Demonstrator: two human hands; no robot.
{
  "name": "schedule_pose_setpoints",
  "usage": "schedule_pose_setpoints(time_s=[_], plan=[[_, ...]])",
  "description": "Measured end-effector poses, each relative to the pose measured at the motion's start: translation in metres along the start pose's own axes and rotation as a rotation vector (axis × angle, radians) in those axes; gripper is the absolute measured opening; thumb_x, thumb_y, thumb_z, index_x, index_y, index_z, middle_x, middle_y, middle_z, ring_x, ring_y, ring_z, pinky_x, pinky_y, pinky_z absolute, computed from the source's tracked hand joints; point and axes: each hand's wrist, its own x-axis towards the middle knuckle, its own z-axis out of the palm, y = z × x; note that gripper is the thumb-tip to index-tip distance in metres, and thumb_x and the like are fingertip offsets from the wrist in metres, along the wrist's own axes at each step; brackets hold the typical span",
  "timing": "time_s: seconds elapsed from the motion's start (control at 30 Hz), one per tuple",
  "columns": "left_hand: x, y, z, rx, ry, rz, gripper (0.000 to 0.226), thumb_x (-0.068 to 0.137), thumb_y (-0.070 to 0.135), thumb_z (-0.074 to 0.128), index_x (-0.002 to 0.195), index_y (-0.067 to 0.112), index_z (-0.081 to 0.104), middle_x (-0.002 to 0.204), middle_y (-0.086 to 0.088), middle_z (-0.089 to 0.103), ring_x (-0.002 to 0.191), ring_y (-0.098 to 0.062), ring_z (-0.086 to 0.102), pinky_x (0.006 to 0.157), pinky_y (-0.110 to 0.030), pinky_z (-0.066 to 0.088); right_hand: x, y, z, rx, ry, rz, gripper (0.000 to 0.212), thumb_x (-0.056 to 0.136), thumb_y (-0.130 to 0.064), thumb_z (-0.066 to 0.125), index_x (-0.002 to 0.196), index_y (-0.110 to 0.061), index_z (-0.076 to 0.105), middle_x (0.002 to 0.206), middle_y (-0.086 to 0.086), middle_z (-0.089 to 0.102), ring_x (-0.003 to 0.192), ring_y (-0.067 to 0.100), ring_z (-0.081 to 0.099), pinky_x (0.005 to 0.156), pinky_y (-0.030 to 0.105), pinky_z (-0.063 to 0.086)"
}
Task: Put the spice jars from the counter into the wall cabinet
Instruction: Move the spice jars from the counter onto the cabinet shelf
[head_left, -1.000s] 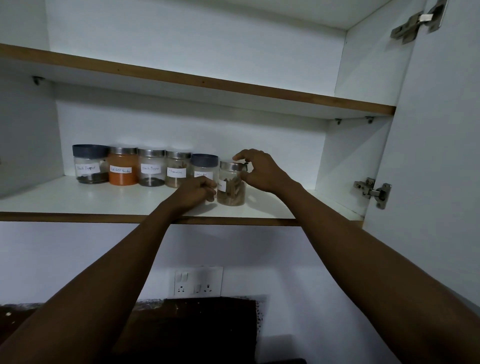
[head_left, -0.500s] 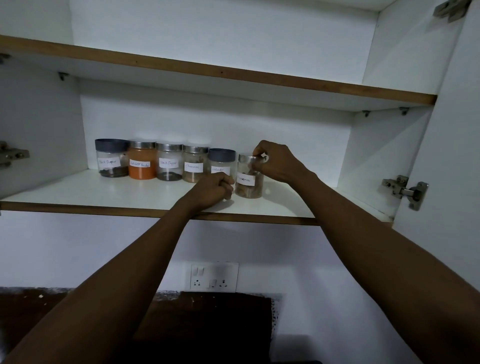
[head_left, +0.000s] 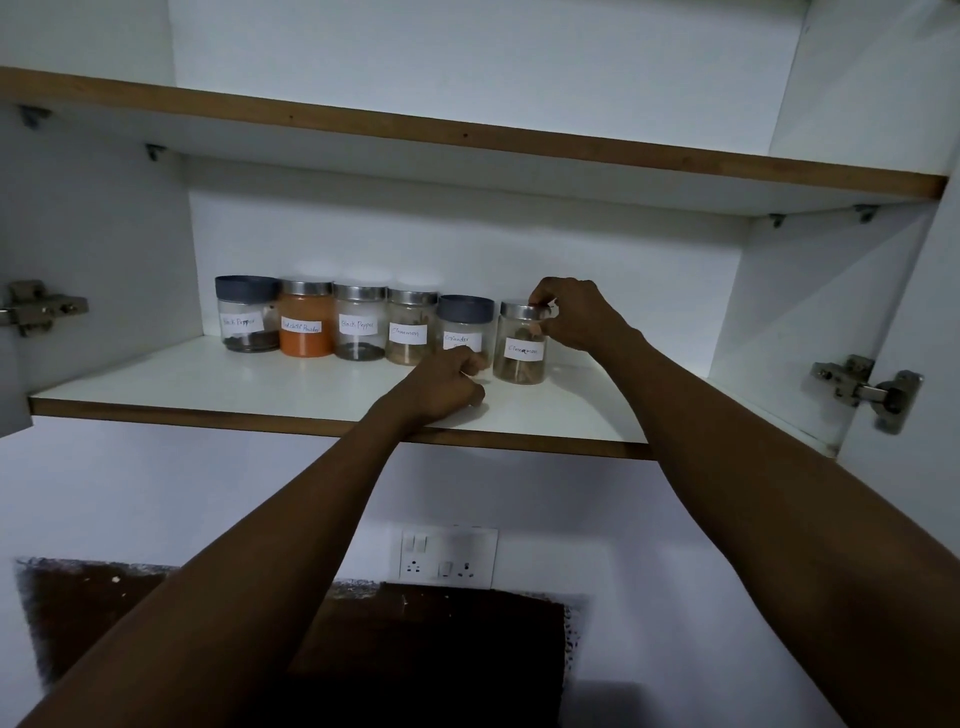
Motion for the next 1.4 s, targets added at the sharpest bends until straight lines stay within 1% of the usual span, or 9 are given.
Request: schedule_pose_setpoints(time_s=[0.13,0.7,0.87,0.93,1.0,1.13,1.23,1.33,1.4], plan=[[0.004,-0.001,0.003,0.064,0.046,-0.009,0.067,0.085,0.017,0.075,0.146,0.012,0.048,0.152,-0.006,0.047,0.137,-0.024,0.047,0.1,-0.03,0.04,0.008,0.002,0.007,0.001,0.002,0.03,0.036,0.078,-0.01,0.083,0.112,-0.008,0.071,0.115,0.008,0.073,0.107,0.027,0.066,0.095,0.04,0.055],[0.012,-0.007,0.004,0.121,0.035,0.0,0.071,0.088,0.025,0.073,0.15,0.014,0.04,0.155,-0.008,0.042,0.138,-0.026,0.044,0.098,-0.031,0.038,0.024,0.005,0.02,-0.041,0.024,0.062,0.03,0.085,-0.013,0.074,0.114,-0.01,0.069,0.117,0.008,0.072,0.112,0.031,0.065,0.095,0.047,0.056],[0.0,-0.001,0.007,0.208,0.122,0.091,0.057,0.089,0.019,0.07,0.142,0.01,0.054,0.146,-0.008,0.055,0.132,-0.023,0.053,0.101,-0.027,0.042,0.011,-0.007,0.018,-0.078,-0.029,0.087,0.063,0.09,-0.019,0.071,0.147,-0.018,0.046,0.142,0.013,0.057,0.132,0.038,0.05,0.108,0.049,0.046],[-0.008,0.003,0.007,0.248,0.228,0.158,0.043,0.09,0.015,0.065,0.132,0.008,0.063,0.134,-0.011,0.065,0.122,-0.024,0.062,0.101,-0.03,0.048,-0.012,-0.02,0.018,0.053,0.049,0.112,0.085,0.089,-0.012,0.07,0.16,-0.023,0.025,0.156,0.012,0.042,0.141,0.036,0.04,0.114,0.044,0.037],[-0.017,0.008,0.008,0.335,0.321,0.209,0.029,0.091,0.013,0.059,0.117,0.008,0.072,0.115,-0.012,0.074,0.105,-0.026,0.069,0.089,-0.03,0.053,-0.055,-0.038,0.022,0.194,0.144,0.07,0.089,0.088,-0.007,0.067,0.163,-0.022,0.02,0.159,0.009,0.038,0.143,0.031,0.038,0.111,0.03,0.03],[-0.036,0.023,0.015,0.531,0.352,0.245,0.028,0.092,0.018,0.053,0.102,0.007,0.076,0.1,-0.015,0.077,0.092,-0.033,0.071,0.084,-0.04,0.055,-0.167,-0.063,0.038,0.345,0.285,-0.027,0.07,0.089,-0.005,0.063,0.155,-0.013,0.039,0.149,0.004,0.05,0.134,0.023,0.047,0.113,0.033,0.041],[-0.06,0.02,0.039,0.477,0.486,0.28,0.03,0.093,0.02,0.048,0.104,0.012,0.074,0.098,-0.009,0.077,0.09,-0.029,0.072,0.081,-0.043,0.055,-0.247,-0.056,0.049,0.407,0.375,-0.063,0.05,0.091,-0.002,0.062,0.14,-0.005,0.056,0.136,0.005,0.061,0.127,0.02,0.055,0.107,0.036,0.049],[-0.111,0.002,0.11,0.286,0.642,0.485,0.035,0.096,0.005,0.051,0.126,0.005,0.068,0.126,-0.01,0.071,0.122,-0.024,0.064,0.105,-0.047,0.048,-0.331,-0.029,0.079,0.474,0.265,0.092,0.04,0.093,0.001,0.063,0.132,-0.003,0.062,0.133,0.007,0.064,0.125,0.02,0.059,0.102,0.032,0.053],[-0.155,-0.018,0.178,0.177,0.565,0.492,0.047,0.095,-0.002,0.051,0.142,-0.004,0.054,0.15,-0.016,0.054,0.146,-0.029,0.044,0.118,-0.052,0.037,-0.384,-0.006,0.105,0.529,0.118,0.272,0.039,0.094,0.0,0.062,0.132,-0.009,0.063,0.133,0.004,0.064,0.122,0.017,0.06,0.103,0.031,0.052]])
